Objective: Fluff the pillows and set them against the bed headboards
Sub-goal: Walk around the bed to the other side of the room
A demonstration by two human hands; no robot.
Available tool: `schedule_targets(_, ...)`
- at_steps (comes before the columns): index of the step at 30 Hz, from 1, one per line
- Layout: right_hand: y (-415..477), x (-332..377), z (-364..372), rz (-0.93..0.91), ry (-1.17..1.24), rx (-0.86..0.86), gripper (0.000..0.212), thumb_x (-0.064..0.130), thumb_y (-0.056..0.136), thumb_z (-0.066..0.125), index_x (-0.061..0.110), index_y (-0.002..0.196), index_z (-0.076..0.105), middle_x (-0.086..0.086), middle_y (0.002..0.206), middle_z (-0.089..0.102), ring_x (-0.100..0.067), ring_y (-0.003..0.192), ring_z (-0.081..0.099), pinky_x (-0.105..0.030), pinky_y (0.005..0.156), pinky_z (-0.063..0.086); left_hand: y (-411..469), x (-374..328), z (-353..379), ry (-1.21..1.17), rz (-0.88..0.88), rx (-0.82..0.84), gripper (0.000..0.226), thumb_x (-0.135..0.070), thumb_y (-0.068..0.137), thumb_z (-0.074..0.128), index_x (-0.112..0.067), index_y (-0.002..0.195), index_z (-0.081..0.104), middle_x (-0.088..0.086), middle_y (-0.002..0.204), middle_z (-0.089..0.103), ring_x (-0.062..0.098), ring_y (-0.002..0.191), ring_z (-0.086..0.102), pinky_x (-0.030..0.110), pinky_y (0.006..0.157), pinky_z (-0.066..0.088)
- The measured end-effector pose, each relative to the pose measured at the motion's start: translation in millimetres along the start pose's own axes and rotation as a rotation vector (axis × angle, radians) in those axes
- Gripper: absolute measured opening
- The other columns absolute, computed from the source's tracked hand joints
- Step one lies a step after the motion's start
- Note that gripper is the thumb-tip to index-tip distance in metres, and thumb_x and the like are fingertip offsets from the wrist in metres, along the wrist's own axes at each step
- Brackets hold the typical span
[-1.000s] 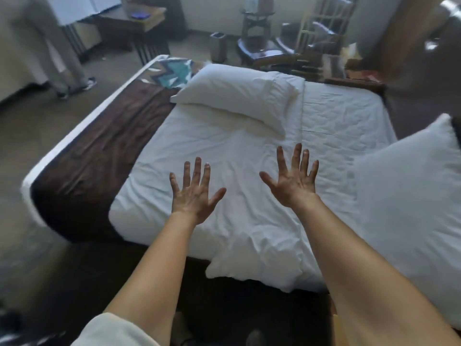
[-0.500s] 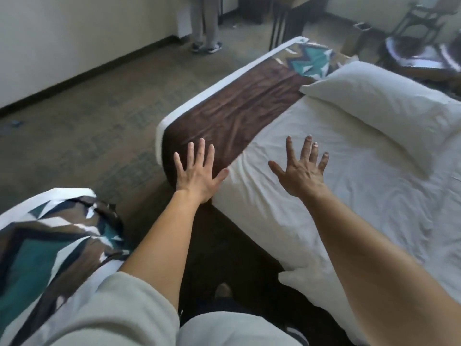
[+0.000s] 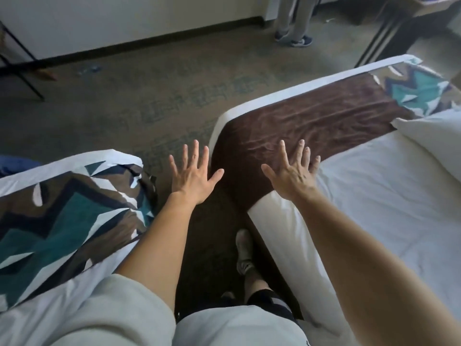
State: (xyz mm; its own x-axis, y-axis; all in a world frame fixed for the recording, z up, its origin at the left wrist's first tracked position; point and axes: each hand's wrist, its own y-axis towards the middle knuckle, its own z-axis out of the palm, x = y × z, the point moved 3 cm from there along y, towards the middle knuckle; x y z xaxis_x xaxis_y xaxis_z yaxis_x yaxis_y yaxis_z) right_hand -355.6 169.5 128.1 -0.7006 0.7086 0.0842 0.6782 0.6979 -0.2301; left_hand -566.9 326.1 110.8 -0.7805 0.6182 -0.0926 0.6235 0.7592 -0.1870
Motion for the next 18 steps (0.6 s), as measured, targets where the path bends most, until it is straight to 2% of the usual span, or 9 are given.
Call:
schedule_targets(12, 203, 80, -36, -0.234, -0.033, 0.008, 0.086, 0.077, 0.095, 0.02, 0.032, 0.161, -0.011, -0.023, 0.165, -0.019, -0.041, 0.154, -0.013, -0.062, 0.119, -0.01, 158, 36, -30, -0.039, -0.184, -0.058, 0.084, -0.074, 0.096, 0.014, -0.025, 0.162, 0.0, 0.003, 0.169, -0.016, 0.028, 0.155, -0.016, 0.065, 0.12, -0.007)
schedule_targets(18, 266, 116, -38, -0.294, -0.054, 0.04, 0.086, 0.077, 0.095, 0.016, 0.031, 0.16, -0.013, -0.026, 0.165, -0.018, -0.042, 0.154, -0.012, -0.063, 0.12, -0.008, 207, 57, -37, -0.024, -0.239, -0.042, 0.084, -0.074, 0.096, 0.013, -0.024, 0.162, 0.002, 0.004, 0.169, -0.014, 0.028, 0.155, -0.015, 0.065, 0.119, -0.007)
